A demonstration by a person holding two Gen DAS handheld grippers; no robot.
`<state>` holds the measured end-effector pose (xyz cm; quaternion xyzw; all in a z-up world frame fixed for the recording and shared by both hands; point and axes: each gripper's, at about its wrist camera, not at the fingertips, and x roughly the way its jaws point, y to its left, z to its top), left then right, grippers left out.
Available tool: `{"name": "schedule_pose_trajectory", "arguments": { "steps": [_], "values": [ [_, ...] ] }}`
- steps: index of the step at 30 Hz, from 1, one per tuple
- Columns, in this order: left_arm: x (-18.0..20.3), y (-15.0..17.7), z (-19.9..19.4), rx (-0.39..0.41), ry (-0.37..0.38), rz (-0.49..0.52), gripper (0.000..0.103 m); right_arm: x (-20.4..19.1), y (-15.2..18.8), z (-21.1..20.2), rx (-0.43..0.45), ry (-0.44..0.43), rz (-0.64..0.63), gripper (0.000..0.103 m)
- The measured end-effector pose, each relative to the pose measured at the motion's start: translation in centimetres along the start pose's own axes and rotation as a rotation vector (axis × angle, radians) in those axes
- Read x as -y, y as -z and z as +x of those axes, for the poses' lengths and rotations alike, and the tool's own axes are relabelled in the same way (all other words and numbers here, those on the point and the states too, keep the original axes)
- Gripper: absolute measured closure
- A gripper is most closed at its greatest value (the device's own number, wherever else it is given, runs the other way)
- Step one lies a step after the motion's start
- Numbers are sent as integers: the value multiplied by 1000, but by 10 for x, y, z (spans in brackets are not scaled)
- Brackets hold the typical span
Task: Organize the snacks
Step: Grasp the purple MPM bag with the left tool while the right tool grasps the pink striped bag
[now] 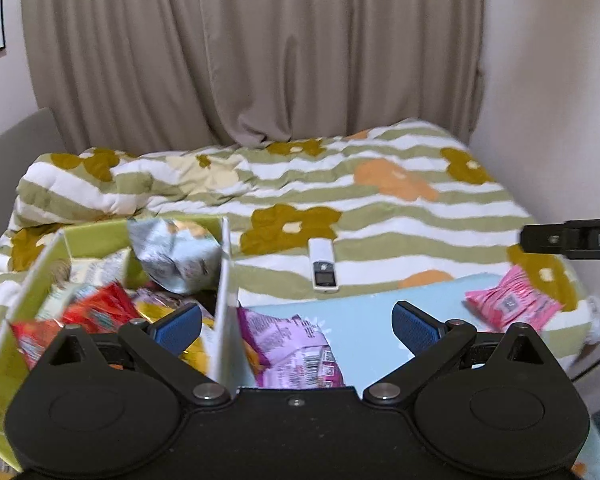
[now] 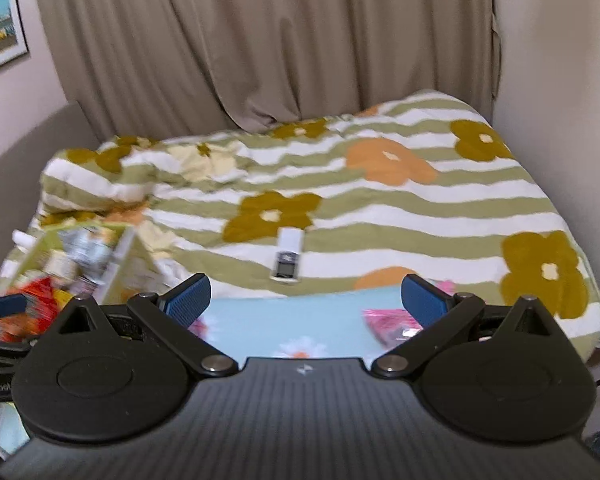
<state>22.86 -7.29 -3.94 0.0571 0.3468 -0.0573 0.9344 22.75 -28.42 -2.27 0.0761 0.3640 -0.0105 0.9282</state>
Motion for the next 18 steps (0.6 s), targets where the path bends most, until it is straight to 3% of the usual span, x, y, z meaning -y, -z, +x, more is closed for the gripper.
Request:
{"name": "schedule_pose_trajectory", "arguments": {
  "steps": [8, 18],
  "values": [
    [37, 21, 64, -122, -135, 36, 0, 53, 19, 58, -84, 26, -49, 0],
    [47, 30, 127, -216, -266, 72, 0, 69, 32, 101, -157, 10, -95, 0]
  ]
}}
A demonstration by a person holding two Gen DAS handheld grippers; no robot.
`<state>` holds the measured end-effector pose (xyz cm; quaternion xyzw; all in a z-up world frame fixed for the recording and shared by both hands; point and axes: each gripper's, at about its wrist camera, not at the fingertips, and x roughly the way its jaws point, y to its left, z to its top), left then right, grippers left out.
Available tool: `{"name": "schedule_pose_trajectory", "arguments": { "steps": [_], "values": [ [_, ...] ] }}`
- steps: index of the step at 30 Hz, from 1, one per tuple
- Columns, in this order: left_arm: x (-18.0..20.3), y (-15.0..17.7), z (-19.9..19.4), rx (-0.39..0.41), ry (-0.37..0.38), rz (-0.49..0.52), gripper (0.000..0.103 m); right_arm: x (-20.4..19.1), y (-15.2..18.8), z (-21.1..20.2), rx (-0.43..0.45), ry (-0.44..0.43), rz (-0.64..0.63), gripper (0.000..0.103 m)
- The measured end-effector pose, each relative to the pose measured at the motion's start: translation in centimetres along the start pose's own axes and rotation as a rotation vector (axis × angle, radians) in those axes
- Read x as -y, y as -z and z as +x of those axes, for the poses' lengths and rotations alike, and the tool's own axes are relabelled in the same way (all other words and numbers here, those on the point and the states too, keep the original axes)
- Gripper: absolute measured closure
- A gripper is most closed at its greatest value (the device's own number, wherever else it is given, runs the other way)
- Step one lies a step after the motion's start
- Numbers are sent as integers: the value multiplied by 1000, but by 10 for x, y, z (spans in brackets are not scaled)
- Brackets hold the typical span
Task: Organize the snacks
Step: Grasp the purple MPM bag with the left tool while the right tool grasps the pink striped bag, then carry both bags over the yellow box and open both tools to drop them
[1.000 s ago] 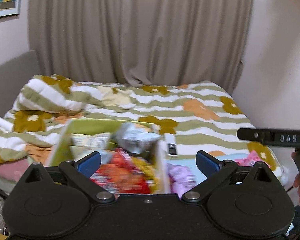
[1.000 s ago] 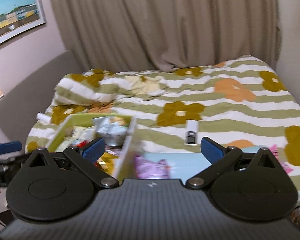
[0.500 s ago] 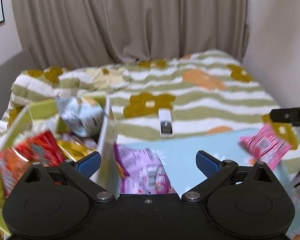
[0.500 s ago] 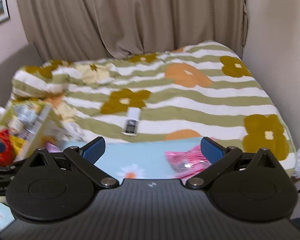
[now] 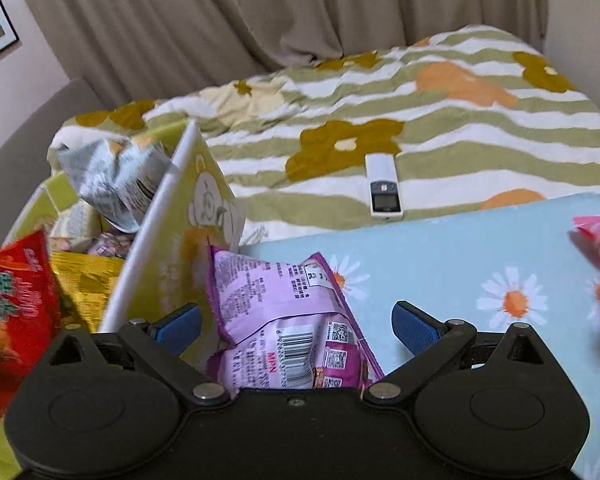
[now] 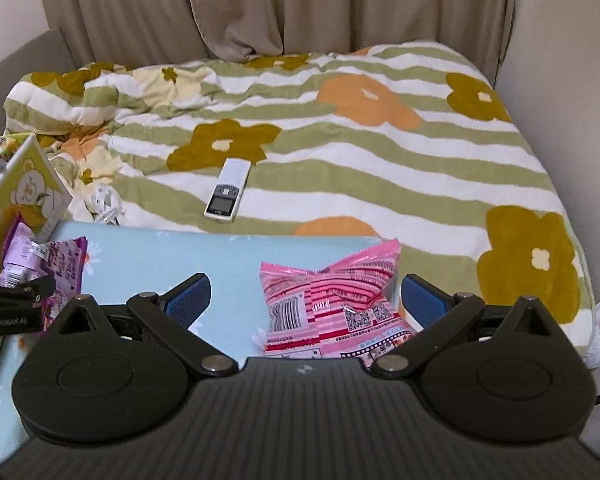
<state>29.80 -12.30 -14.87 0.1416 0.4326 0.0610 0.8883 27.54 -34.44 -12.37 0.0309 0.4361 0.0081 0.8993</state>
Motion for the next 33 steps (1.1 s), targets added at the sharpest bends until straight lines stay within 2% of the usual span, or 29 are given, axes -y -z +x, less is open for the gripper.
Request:
{"name": "schedule_pose_trajectory", "arguments": {
  "steps": [3, 8, 10, 11, 23, 31, 33],
  "values": [
    [7, 0, 11, -14, -33, 36, 1, 3, 2, 12, -22, -5, -1, 0],
    [8, 3, 24, -72, -9, 28, 6, 6, 4, 27, -48, 2, -6, 0],
    [6, 5, 28, -89, -1, 17, 13, 7, 5, 30, -52, 3, -8, 0],
    [4, 5, 30, -98, 8, 9, 13, 8, 5, 32, -55, 5, -9, 0],
    [-2, 6, 22, -87, 51, -14, 24, 12, 11, 47, -91, 9, -12, 0],
    [-1, 10, 8, -72, 78, -20, 29, 4, 16, 50, -110, -19, -34, 0],
    [0, 13, 5, -71, 85, -22, 30, 1, 18, 50, -111, -24, -44, 3]
  ]
}}
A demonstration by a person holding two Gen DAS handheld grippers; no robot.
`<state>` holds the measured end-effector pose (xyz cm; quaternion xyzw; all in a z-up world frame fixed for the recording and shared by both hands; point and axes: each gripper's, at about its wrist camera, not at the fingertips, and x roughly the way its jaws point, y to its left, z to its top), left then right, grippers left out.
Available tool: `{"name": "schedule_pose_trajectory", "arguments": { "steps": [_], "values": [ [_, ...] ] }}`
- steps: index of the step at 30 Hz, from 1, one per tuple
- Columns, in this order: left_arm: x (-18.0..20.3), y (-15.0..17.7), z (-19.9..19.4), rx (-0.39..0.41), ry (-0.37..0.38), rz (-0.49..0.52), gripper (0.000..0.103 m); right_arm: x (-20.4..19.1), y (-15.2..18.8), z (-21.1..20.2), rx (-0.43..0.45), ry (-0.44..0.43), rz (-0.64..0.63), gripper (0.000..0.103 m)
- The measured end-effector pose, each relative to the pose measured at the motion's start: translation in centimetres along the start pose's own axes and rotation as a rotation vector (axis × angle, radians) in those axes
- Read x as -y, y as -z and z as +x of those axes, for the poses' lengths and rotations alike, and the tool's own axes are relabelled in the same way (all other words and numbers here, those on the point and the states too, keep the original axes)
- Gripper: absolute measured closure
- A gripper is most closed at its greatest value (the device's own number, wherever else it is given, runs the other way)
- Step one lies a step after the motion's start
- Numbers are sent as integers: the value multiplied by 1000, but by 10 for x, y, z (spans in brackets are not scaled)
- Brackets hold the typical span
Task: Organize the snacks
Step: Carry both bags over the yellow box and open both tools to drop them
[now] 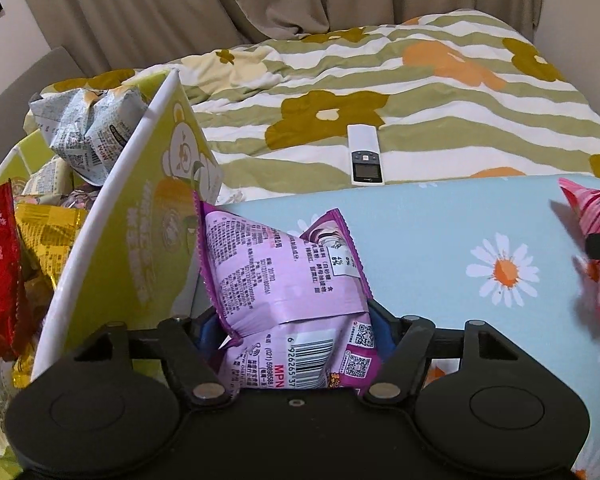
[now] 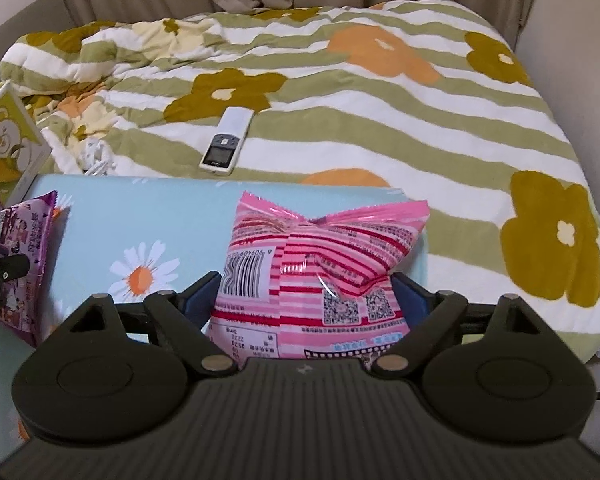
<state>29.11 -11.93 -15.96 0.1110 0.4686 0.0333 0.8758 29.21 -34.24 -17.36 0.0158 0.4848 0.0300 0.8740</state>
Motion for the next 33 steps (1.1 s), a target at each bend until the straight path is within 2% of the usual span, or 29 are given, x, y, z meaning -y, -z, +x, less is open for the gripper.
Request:
{"name": "schedule_pose_trajectory", "arguments": {
  "steps": [3, 6, 11, 18, 26, 33],
  "values": [
    [-1, 4, -5, 5, 15, -3, 31, -4, 1, -3, 4, -5, -4, 11],
    [0, 8, -13, 24, 30, 1, 31, -4, 3, -6, 0, -17, 20, 14],
    [-4, 8, -36, 67, 59, -11, 31, -8, 6, -24, 30, -30, 42, 15],
    [-18, 1, -87, 169, 110, -29, 31, -27, -4, -64, 113, -67, 34, 15],
    [-67, -8, -154, 296, 140, -80, 31, -84, -28, -115, 217, -159, -42, 15],
    [-145, -5, -194, 395, 148, -160, 31, -154, -52, -157, 301, -237, -76, 15]
  ]
}}
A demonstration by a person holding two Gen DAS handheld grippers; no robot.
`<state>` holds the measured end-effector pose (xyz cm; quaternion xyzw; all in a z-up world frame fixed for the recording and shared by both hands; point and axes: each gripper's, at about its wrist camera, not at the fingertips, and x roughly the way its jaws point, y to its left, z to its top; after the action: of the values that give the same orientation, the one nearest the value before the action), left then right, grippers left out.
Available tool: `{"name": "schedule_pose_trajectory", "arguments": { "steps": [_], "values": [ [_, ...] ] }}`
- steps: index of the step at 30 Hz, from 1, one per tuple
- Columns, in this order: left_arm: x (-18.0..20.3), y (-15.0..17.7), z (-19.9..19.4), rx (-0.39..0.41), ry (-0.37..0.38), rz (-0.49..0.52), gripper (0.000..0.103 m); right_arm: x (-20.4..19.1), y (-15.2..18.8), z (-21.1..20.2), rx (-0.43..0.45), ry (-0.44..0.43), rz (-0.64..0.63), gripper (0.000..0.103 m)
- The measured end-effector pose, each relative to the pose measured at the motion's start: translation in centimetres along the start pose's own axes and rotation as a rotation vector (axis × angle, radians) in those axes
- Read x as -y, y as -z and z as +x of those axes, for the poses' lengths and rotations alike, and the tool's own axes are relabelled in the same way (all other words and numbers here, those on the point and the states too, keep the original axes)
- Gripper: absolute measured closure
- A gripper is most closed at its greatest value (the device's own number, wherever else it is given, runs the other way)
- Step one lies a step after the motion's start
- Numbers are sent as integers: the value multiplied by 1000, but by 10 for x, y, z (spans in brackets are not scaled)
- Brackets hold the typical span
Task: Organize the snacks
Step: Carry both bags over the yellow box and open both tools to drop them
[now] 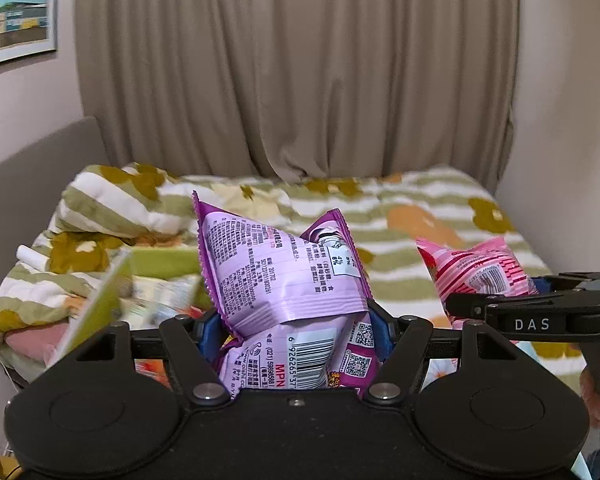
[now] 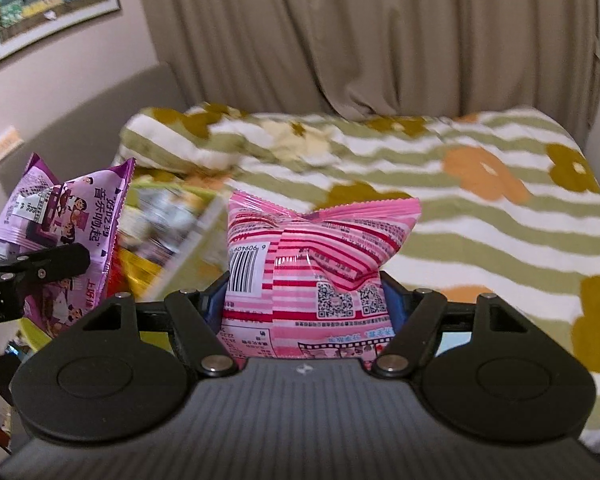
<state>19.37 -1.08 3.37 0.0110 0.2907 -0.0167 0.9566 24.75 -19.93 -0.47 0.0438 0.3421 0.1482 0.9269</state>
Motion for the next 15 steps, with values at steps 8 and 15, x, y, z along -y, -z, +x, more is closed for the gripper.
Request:
{"name": "schedule_pose_trajectory", "arguments": {
  "steps": [8, 15],
  "values": [
    [-93, -12, -27, 47, -1, -50, 31, -91, -28, 1, 53, -35, 0, 15],
    [-166, -7, -17, 2, 47, -72, 30, -156, -44, 23, 54, -31, 26, 15]
  ]
}}
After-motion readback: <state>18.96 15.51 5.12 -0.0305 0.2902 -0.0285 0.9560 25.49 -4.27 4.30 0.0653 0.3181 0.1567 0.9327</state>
